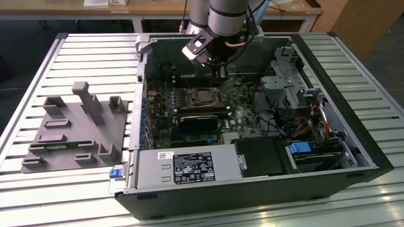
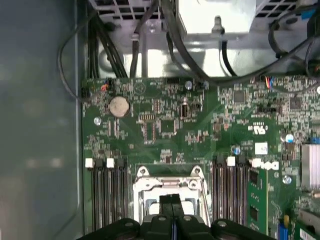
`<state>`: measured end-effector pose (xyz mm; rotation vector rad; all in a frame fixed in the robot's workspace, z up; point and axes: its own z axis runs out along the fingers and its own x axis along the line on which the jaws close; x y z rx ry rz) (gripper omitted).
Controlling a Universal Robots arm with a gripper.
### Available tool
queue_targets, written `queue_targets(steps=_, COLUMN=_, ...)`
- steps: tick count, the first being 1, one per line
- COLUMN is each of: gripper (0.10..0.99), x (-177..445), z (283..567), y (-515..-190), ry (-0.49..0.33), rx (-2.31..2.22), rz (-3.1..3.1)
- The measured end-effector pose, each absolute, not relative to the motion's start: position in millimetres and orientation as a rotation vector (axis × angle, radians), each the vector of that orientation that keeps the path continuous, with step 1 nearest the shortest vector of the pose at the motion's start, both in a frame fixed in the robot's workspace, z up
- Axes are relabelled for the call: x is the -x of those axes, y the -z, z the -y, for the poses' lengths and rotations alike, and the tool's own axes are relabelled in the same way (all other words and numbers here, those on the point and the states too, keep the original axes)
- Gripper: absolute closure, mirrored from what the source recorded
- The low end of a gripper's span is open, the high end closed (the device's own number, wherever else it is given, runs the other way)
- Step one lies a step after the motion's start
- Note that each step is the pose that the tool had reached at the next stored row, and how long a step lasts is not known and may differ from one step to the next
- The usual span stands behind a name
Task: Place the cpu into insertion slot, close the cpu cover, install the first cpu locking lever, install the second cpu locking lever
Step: 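Close the cpu cover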
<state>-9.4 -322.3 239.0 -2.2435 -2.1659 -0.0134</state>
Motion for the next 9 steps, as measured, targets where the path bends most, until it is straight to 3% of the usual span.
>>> queue_targets(steps=9, gripper=0.980, x=25.3, z=325.2, y=-234.7, ry=0.014, rx=2.244, rz=2.166)
